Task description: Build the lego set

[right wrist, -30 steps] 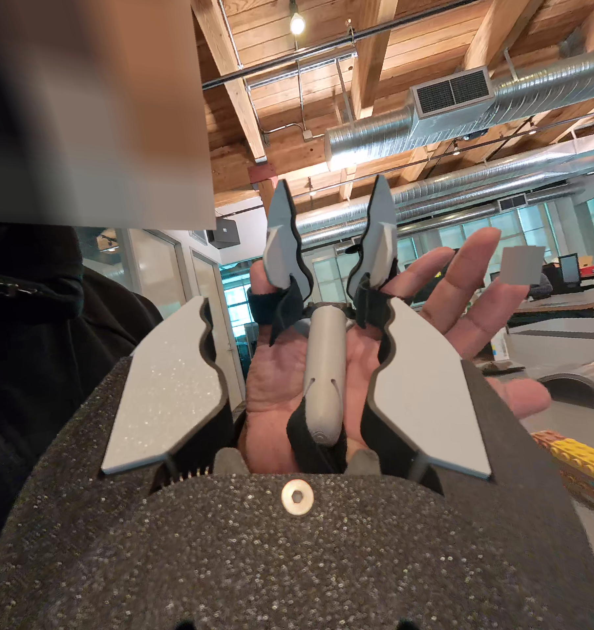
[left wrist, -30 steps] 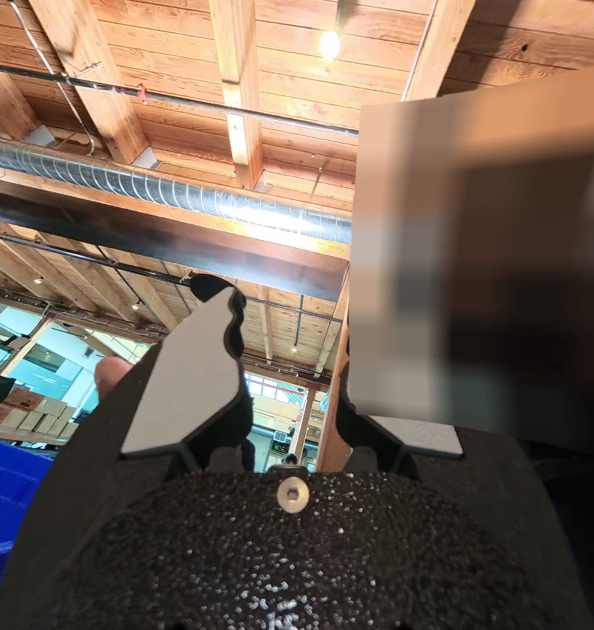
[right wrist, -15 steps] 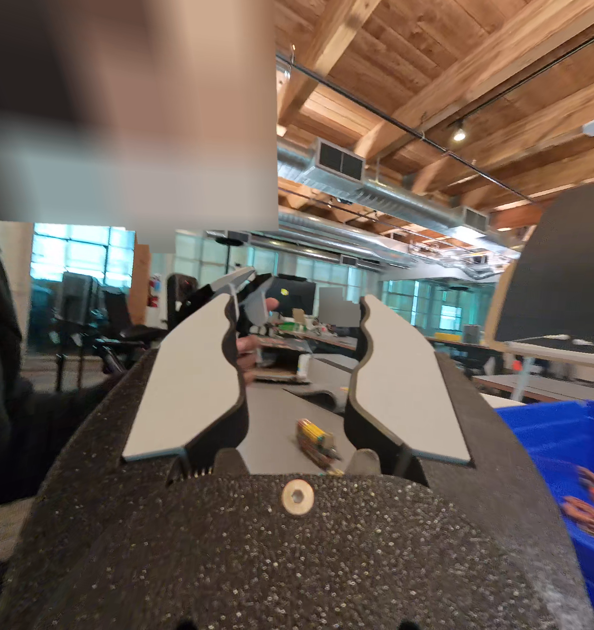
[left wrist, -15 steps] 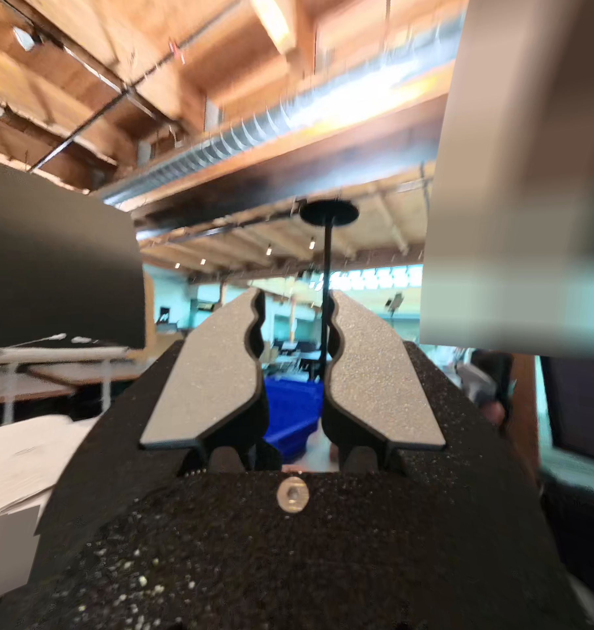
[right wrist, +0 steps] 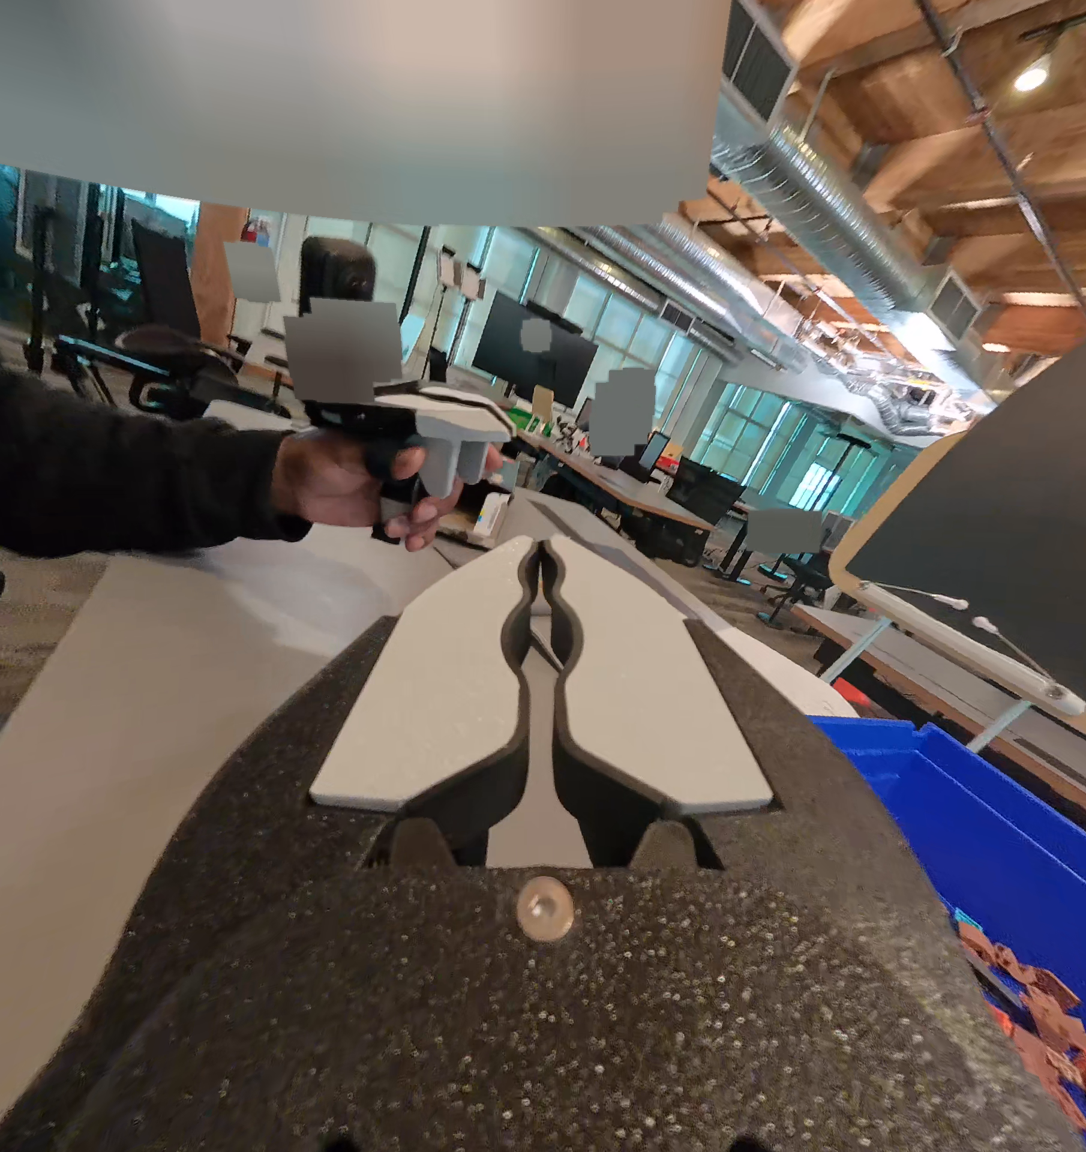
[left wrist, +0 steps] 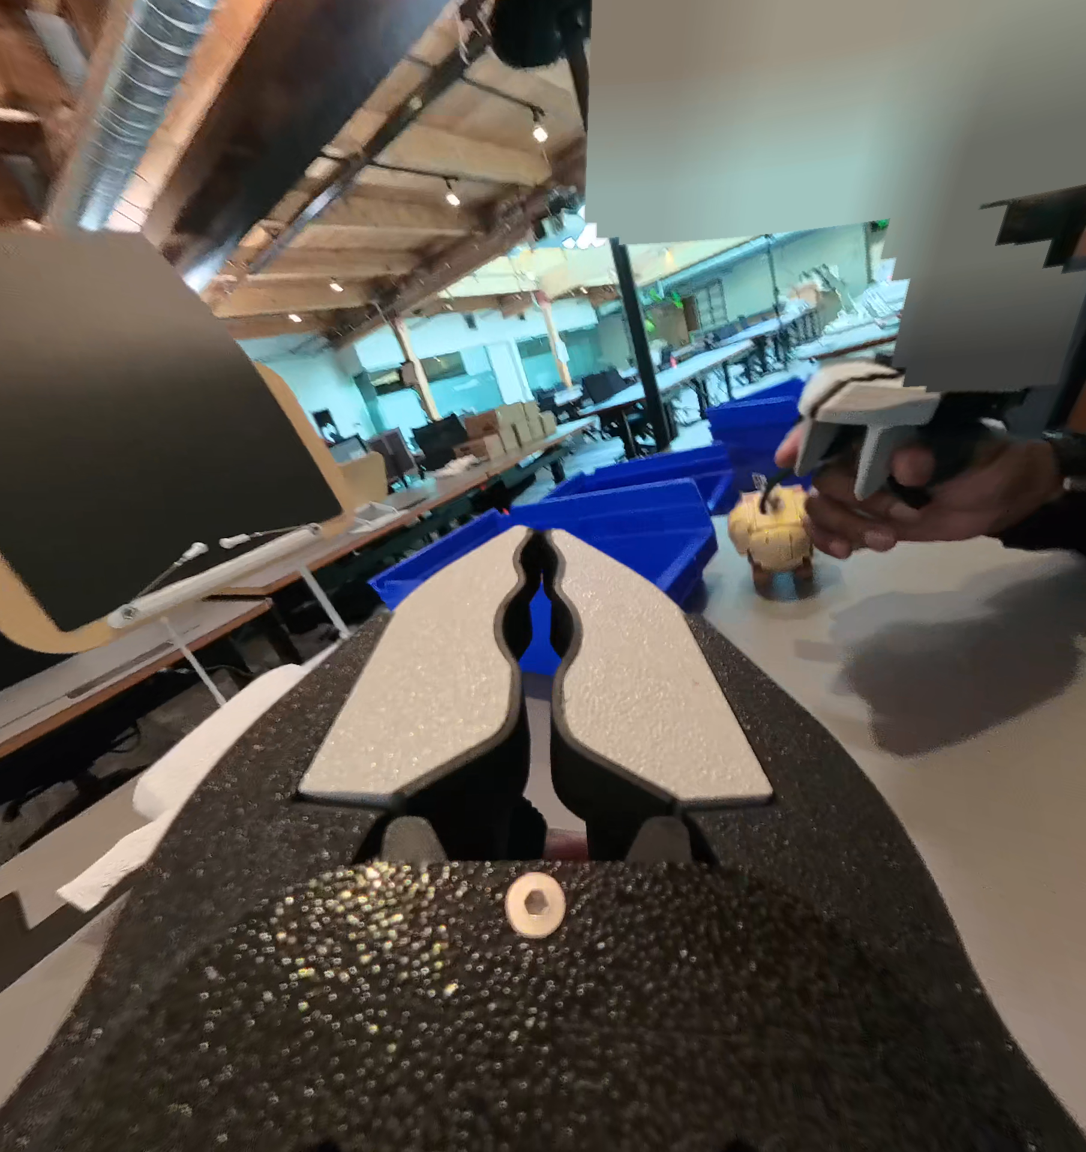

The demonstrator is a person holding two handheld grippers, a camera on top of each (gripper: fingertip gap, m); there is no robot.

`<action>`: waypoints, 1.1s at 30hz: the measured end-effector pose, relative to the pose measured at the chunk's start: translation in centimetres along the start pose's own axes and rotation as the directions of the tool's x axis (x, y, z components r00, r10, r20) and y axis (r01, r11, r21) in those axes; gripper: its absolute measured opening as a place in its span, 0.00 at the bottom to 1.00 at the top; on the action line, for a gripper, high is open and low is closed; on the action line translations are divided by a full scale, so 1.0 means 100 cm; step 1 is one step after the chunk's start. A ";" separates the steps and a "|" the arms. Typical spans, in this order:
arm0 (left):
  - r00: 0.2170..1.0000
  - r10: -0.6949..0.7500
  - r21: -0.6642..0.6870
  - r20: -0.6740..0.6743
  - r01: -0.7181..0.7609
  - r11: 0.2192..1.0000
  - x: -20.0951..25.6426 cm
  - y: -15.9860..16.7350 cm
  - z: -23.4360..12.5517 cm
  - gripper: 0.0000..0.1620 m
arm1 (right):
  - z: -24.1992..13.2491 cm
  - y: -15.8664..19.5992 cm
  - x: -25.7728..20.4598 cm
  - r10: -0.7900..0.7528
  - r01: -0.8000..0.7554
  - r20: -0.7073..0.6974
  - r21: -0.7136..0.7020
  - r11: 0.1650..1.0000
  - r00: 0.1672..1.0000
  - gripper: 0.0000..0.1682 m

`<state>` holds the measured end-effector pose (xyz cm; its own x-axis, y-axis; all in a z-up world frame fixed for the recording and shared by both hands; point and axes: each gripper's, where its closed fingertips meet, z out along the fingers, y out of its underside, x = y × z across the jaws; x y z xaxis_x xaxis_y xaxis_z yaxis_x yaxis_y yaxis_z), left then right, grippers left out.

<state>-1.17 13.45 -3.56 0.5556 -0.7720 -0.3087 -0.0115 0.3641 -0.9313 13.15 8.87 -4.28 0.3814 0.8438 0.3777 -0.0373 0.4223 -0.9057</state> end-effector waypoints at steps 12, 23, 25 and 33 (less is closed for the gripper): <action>0.824 -0.198 -0.297 -0.530 0.038 0.954 0.034 0.094 -0.003 0.22 | 0.074 0.093 -0.025 0.342 -0.300 0.175 -0.228 0.926 0.923 0.00; 0.838 -0.133 -0.338 -0.530 -0.064 0.939 0.045 0.113 -0.013 0.24 | 0.062 0.086 -0.019 0.222 -0.201 0.104 -0.180 0.963 0.970 0.00; 0.827 -0.129 -0.331 -0.547 -0.072 0.941 0.050 0.112 -0.014 0.24 | 0.060 0.086 -0.019 0.185 -0.165 0.096 -0.185 0.969 0.978 0.00; 0.802 -0.117 -0.380 -0.585 -0.144 0.914 0.066 0.125 -0.016 0.24 | 0.055 0.086 -0.018 0.147 -0.130 0.075 -0.196 0.972 0.986 0.00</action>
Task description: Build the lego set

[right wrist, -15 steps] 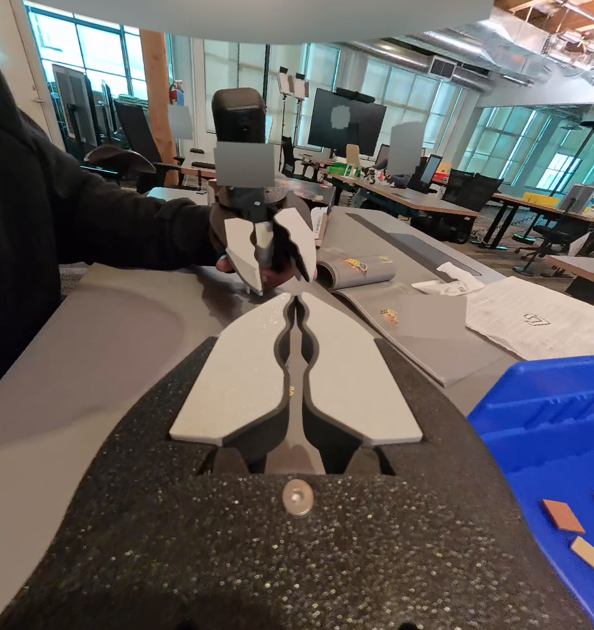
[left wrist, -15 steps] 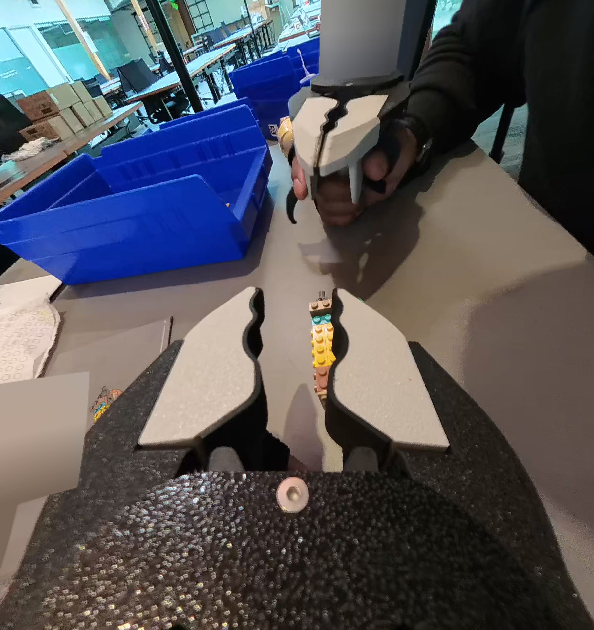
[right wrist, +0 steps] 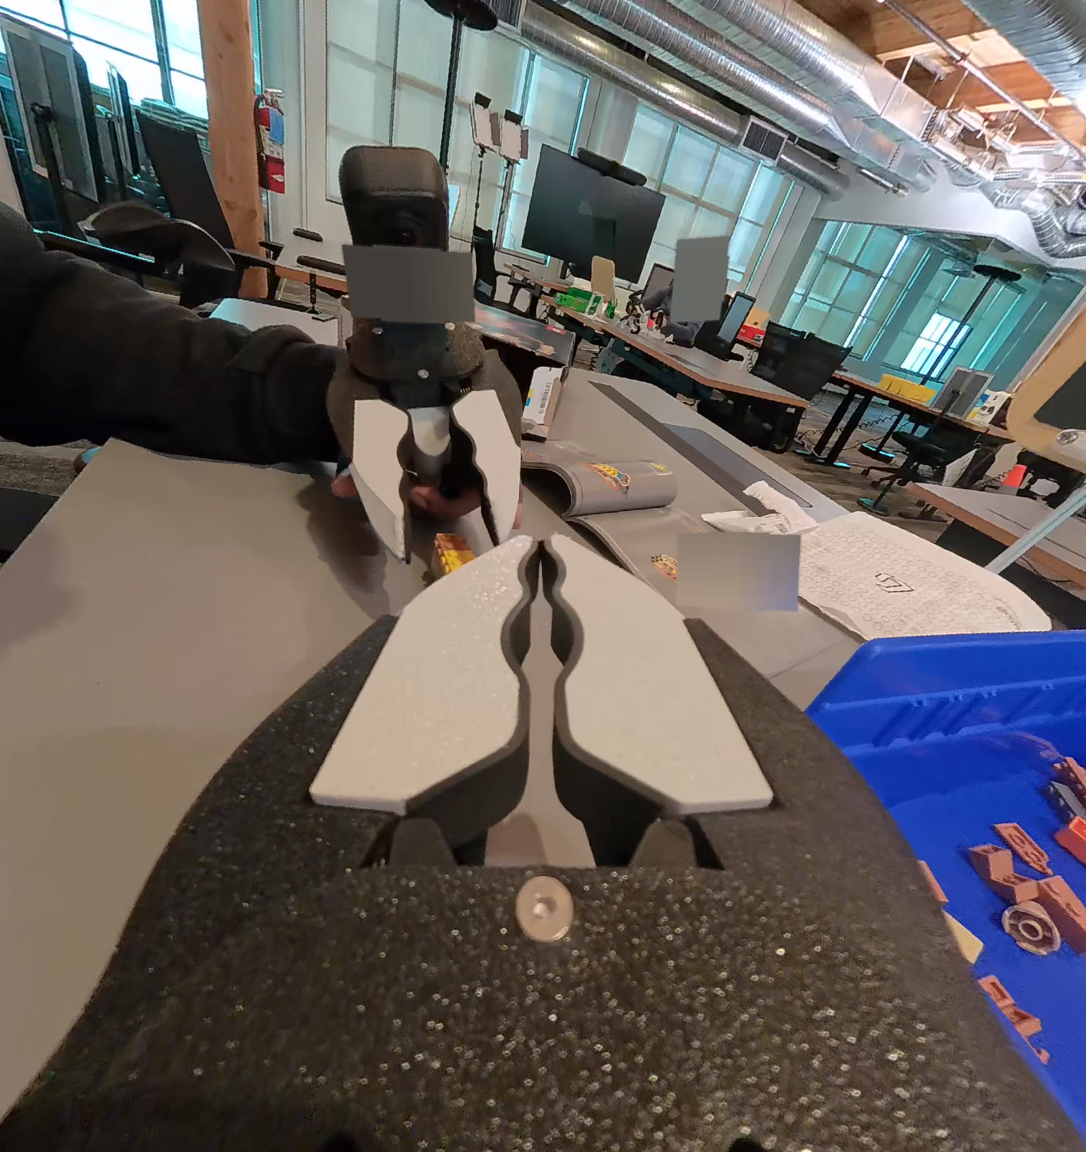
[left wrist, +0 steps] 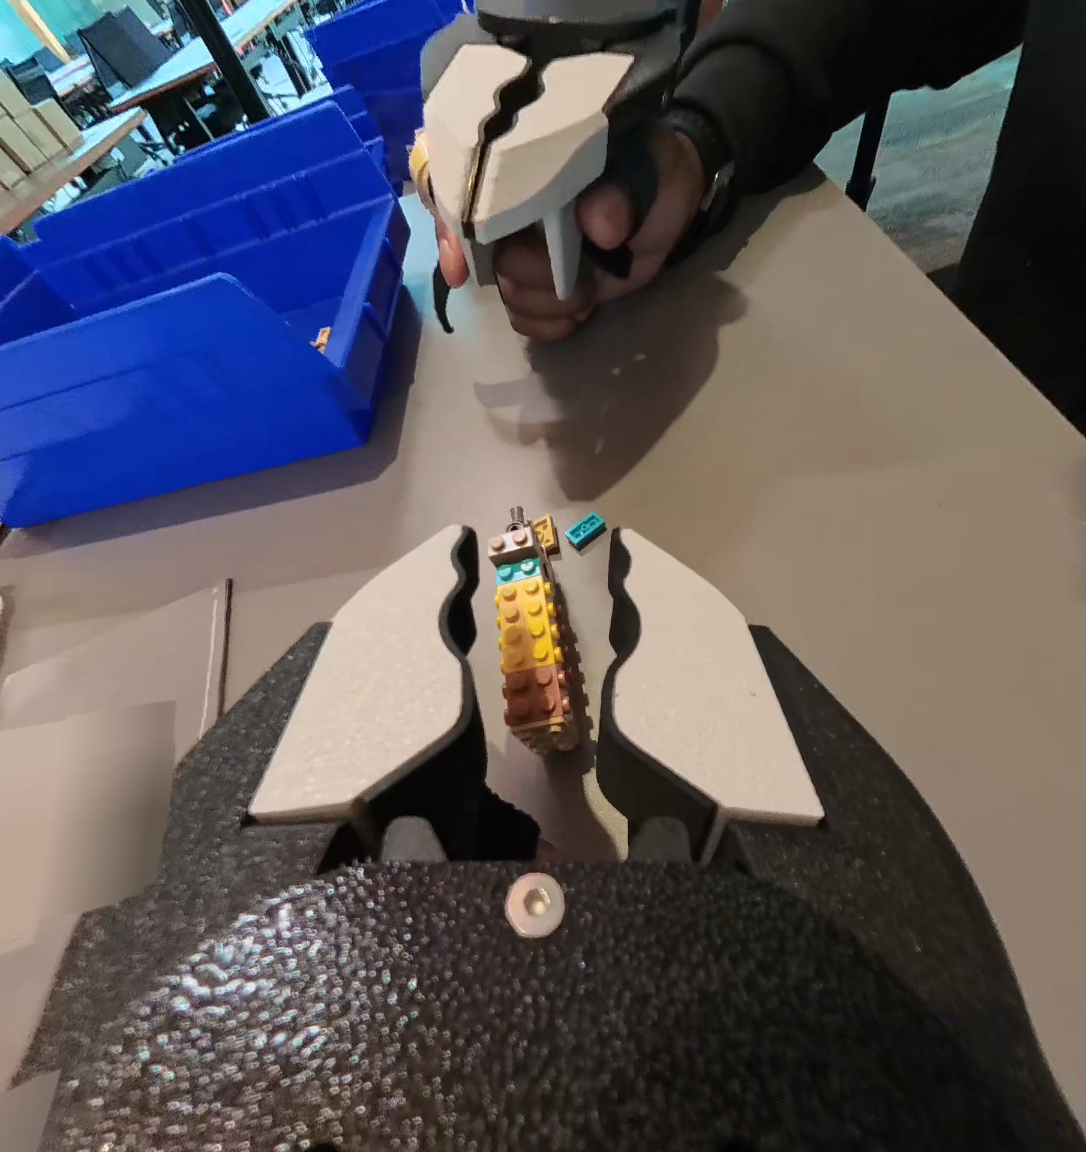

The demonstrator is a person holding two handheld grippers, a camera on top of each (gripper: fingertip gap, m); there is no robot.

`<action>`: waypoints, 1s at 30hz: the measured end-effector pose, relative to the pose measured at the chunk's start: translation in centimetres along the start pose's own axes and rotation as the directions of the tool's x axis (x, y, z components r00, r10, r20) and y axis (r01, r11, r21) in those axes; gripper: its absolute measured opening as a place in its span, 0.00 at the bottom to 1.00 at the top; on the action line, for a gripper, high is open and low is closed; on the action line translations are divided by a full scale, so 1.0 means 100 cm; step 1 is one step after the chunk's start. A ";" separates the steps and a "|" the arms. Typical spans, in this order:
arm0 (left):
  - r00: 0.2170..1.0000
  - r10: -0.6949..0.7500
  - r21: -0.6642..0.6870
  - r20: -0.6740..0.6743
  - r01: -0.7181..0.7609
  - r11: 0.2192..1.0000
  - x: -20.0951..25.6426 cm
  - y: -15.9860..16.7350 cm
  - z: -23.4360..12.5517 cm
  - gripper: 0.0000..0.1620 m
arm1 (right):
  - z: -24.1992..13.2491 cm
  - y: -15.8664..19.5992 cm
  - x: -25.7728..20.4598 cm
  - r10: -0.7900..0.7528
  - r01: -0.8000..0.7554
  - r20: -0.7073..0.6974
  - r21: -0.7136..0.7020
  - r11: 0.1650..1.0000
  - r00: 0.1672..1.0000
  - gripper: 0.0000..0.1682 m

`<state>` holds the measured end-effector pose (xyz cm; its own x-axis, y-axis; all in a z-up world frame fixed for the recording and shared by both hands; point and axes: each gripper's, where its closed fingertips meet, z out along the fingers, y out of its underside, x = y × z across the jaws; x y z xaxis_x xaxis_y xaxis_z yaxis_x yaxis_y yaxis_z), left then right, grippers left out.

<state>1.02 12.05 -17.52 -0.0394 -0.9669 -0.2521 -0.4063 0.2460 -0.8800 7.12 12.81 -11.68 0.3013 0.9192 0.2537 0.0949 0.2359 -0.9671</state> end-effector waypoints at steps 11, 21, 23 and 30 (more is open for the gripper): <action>0.999 -0.052 -0.146 0.010 0.053 0.988 -0.001 0.019 0.007 0.22 | 0.002 0.010 -0.007 0.015 -0.014 0.021 -0.056 0.998 1.000 0.00; 0.992 -0.128 -0.135 0.011 0.129 0.982 -0.007 0.019 0.005 0.15 | -0.002 0.008 -0.005 0.010 -0.010 -0.002 -0.040 0.999 1.000 0.00; 0.994 -0.106 -0.148 0.012 0.106 0.983 -0.005 0.020 0.006 0.13 | -0.002 0.008 -0.004 0.012 -0.012 -0.008 -0.043 0.999 1.000 0.00; 0.994 -0.105 -0.161 0.020 0.107 0.981 -0.005 0.022 0.007 0.10 | 0.000 0.011 0.000 0.014 -0.016 -0.027 -0.060 0.998 1.000 0.00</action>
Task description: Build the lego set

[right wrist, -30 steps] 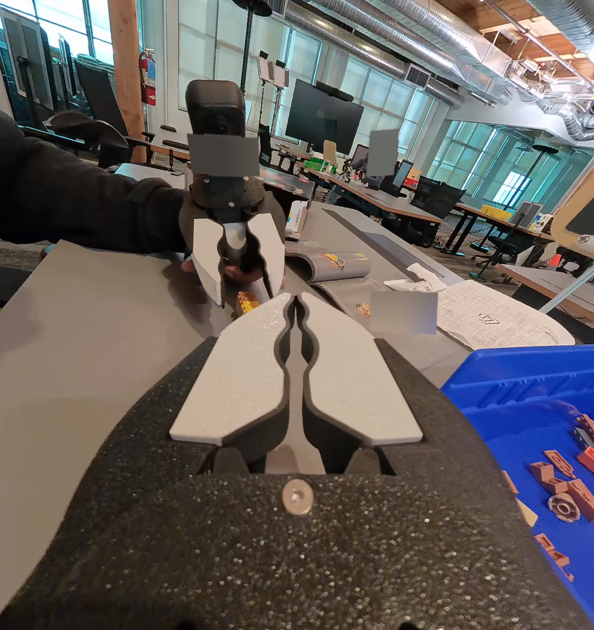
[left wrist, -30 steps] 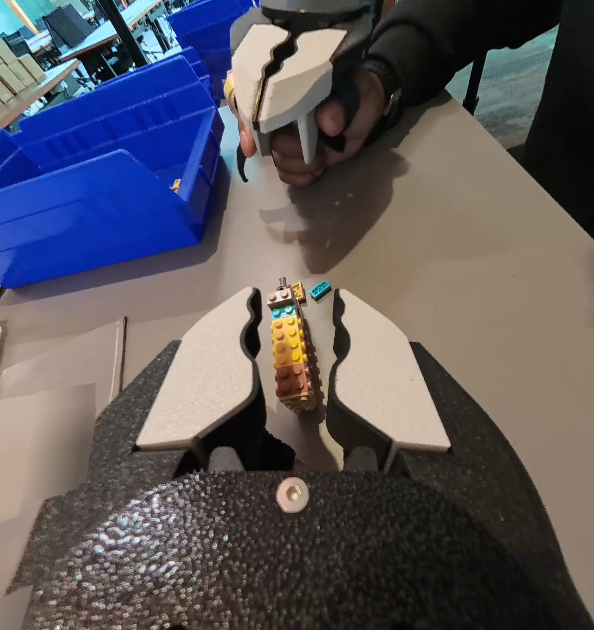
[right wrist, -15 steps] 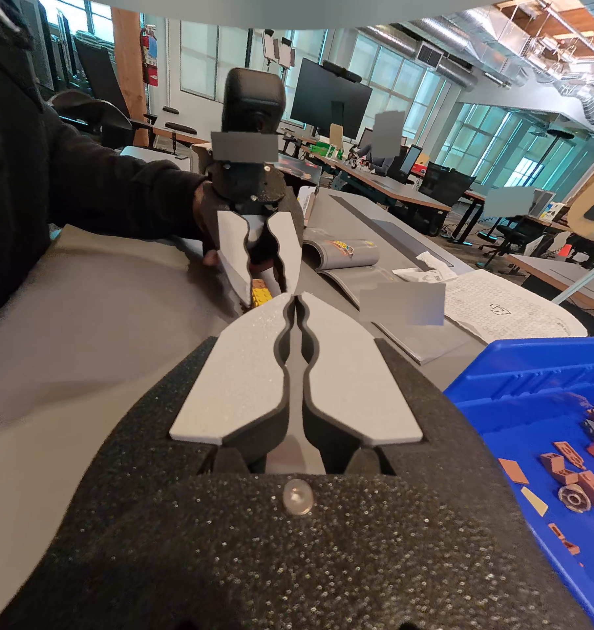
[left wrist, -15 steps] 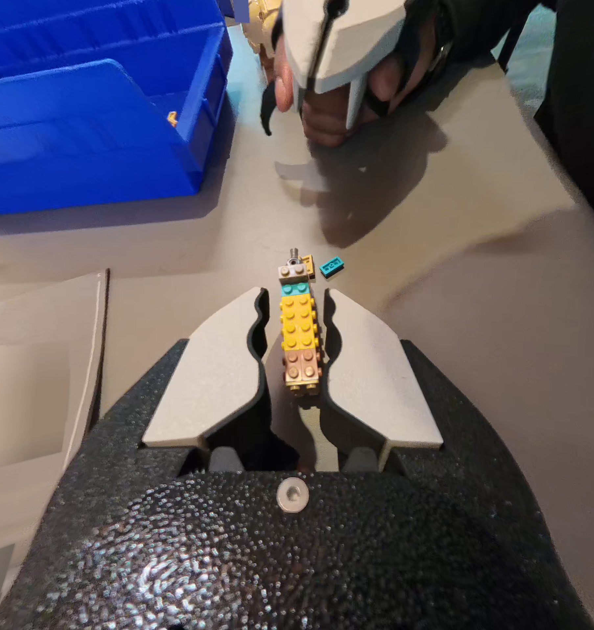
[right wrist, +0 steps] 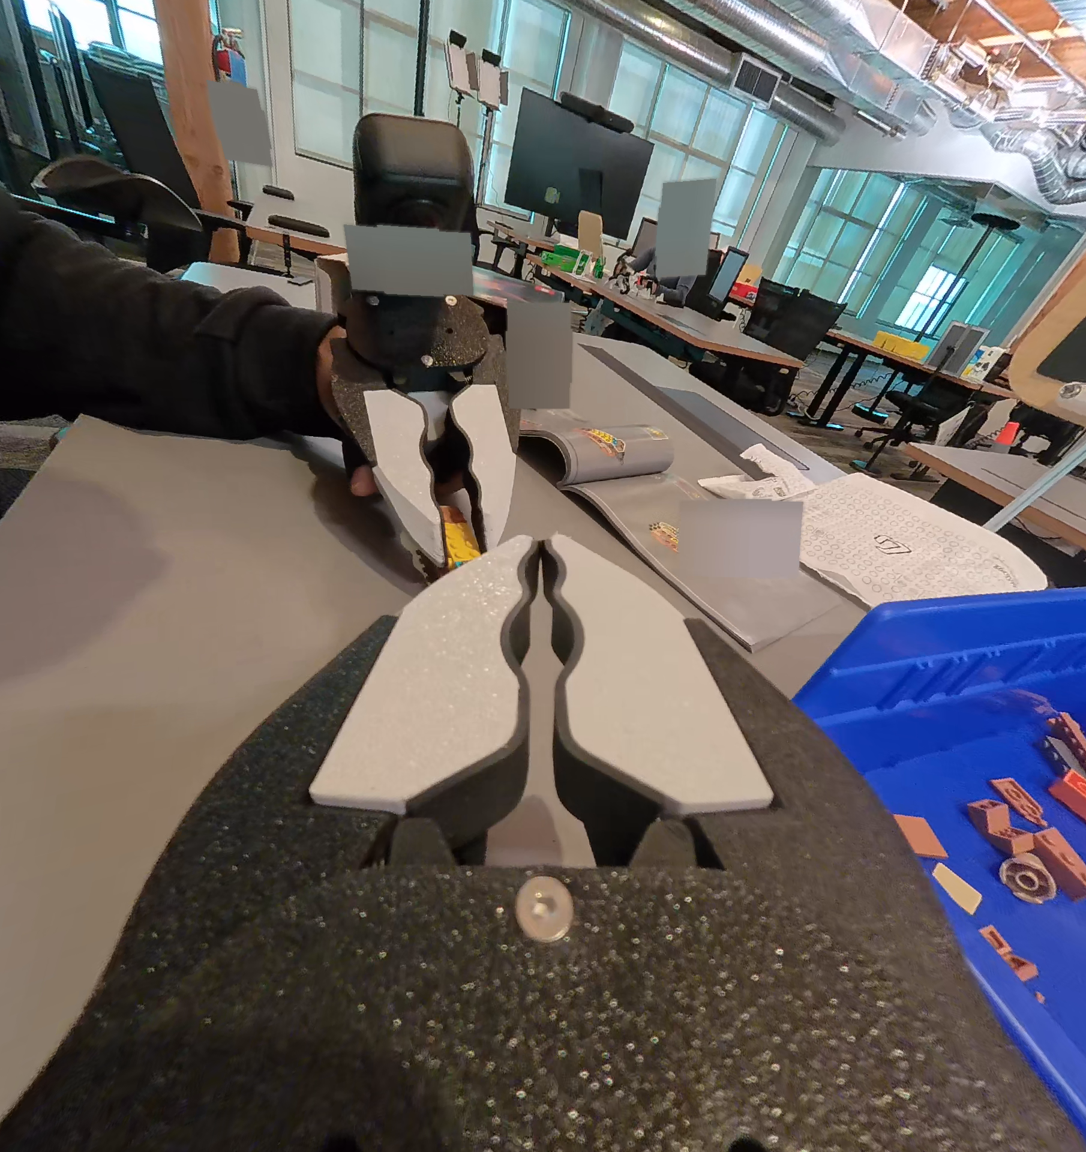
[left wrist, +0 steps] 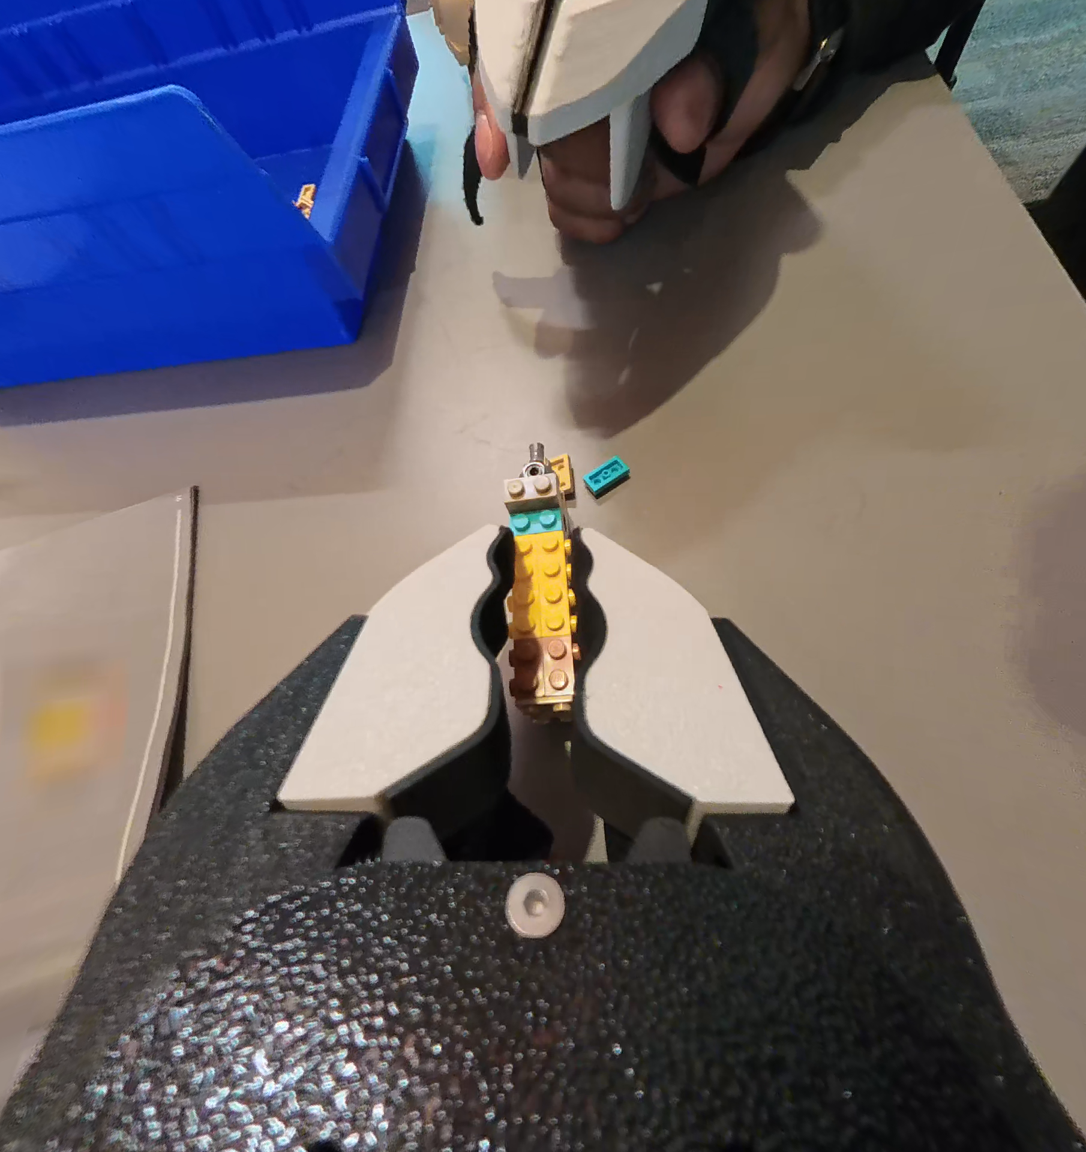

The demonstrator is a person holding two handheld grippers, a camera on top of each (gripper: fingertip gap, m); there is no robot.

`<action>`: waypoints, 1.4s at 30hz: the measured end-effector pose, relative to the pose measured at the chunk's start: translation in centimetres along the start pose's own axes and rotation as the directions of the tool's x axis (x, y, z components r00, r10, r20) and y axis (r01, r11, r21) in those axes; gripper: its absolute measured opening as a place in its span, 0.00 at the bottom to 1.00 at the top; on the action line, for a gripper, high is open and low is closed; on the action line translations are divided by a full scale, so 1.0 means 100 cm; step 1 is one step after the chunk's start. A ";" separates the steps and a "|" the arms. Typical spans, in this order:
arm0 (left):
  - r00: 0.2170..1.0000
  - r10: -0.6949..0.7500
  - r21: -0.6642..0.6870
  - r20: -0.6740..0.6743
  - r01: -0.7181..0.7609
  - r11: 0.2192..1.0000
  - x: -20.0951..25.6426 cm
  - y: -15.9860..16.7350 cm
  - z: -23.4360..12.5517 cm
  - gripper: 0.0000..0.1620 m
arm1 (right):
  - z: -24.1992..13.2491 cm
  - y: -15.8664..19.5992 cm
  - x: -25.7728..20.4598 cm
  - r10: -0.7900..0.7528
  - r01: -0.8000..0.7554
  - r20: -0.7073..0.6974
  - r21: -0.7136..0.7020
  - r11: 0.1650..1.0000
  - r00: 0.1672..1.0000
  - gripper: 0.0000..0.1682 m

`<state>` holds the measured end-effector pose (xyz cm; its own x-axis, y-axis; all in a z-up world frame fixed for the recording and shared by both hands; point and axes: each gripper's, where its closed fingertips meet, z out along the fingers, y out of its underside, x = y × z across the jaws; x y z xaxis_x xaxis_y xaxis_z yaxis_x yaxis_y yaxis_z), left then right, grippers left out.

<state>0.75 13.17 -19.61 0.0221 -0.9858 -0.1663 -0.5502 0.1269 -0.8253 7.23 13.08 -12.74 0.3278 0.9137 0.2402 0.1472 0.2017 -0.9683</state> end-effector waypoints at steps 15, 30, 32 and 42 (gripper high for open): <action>0.995 -0.095 -0.005 0.022 0.095 0.995 -0.010 0.001 0.001 0.10 | -0.002 0.000 0.001 0.022 -0.022 0.017 0.005 1.000 1.000 0.00; 0.994 -0.103 -0.004 0.020 0.103 0.995 -0.010 0.001 0.001 0.10 | -0.001 0.002 0.006 0.083 -0.083 0.026 -0.004 0.997 0.996 0.01; 0.994 -0.103 -0.004 0.020 0.103 0.995 -0.010 0.001 0.001 0.10 | -0.001 0.002 0.006 0.085 -0.085 0.028 -0.005 0.996 0.996 0.01; 0.992 -0.126 0.001 0.014 0.126 0.992 -0.011 0.001 0.001 0.10 | -0.001 0.002 0.004 0.079 -0.079 0.035 -0.008 0.997 0.996 0.00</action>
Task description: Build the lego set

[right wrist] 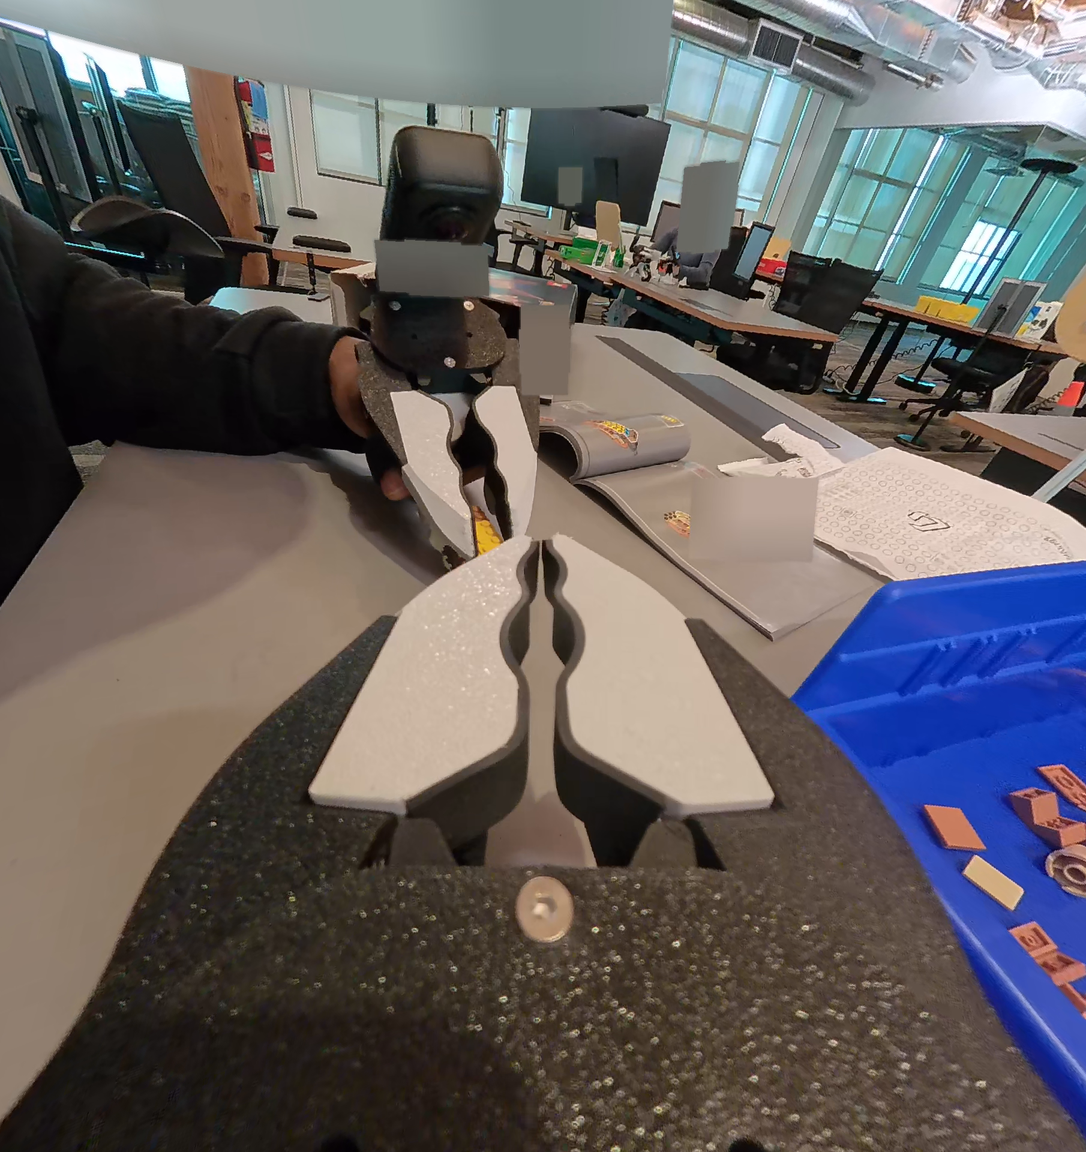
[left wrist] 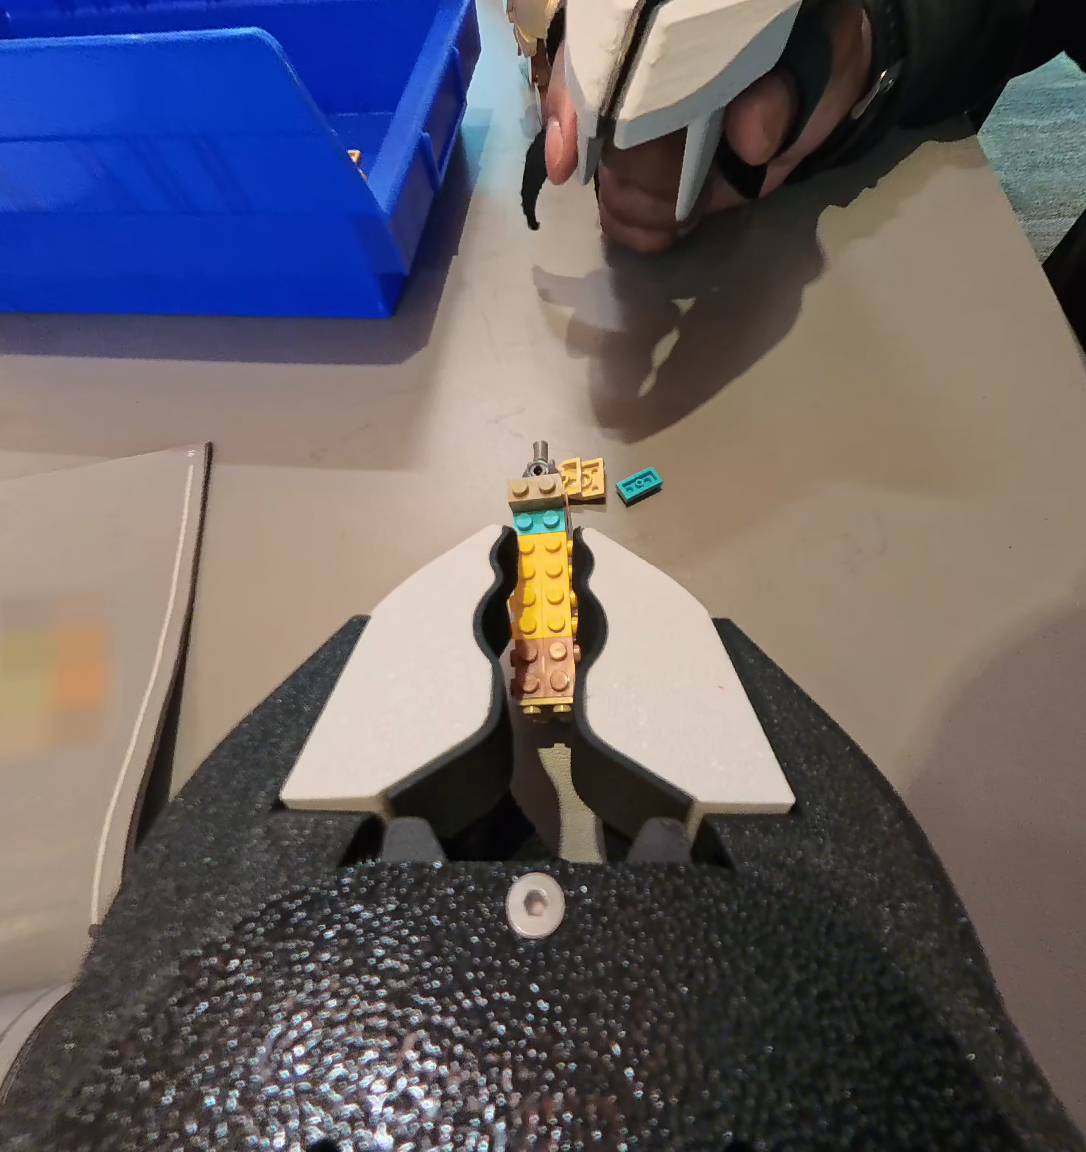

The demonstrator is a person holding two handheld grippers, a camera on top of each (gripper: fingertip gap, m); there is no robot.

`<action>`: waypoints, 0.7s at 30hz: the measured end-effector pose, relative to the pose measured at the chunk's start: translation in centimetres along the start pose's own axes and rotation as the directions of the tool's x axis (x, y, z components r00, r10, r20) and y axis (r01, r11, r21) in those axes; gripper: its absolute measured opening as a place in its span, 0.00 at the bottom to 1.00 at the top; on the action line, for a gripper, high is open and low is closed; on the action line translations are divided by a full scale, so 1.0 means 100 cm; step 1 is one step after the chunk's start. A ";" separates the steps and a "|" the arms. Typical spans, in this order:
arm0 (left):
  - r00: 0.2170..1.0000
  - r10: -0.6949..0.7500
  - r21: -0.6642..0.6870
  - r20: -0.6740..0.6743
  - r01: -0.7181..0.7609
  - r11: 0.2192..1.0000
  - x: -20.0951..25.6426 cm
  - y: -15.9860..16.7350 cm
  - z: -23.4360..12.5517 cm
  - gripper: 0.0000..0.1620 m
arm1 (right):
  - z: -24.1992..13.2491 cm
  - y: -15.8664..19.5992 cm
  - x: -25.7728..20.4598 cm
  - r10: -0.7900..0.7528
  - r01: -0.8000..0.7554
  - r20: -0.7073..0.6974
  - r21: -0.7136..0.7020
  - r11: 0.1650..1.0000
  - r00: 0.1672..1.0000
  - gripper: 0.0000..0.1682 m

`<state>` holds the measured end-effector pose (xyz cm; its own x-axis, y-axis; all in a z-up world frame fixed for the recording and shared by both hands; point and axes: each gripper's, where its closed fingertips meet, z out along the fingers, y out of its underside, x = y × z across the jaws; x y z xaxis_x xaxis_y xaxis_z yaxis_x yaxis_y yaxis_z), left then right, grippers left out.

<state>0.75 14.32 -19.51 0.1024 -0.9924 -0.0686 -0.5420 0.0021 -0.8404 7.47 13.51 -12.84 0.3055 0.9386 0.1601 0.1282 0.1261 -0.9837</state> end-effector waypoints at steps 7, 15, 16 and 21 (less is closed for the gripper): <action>0.981 -0.190 0.100 -0.047 0.194 0.976 -0.009 -0.011 -0.010 0.10 | 0.000 0.000 -0.001 -0.010 0.010 0.002 -0.004 1.000 1.000 0.00; 0.624 -0.629 0.376 -0.464 0.782 0.498 -0.052 -0.039 -0.059 0.10 | 0.000 0.002 -0.004 -0.024 0.024 0.008 -0.015 1.000 1.000 0.01; 0.600 -0.635 0.383 -0.486 0.800 0.463 -0.055 -0.040 -0.062 0.10 | 0.000 0.002 -0.004 -0.023 0.023 0.009 -0.015 1.000 1.000 0.01; 0.529 -0.645 0.371 -0.552 0.848 0.378 -0.058 -0.041 -0.065 0.09 | 0.001 0.002 -0.004 -0.024 0.024 0.011 -0.017 1.000 1.000 0.01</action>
<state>-3.00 19.27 -12.18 -0.0566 -0.5939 0.8026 0.1917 -0.7954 -0.5750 7.32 13.17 -13.09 0.2916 0.9390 0.1823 0.1515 0.1428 -0.9781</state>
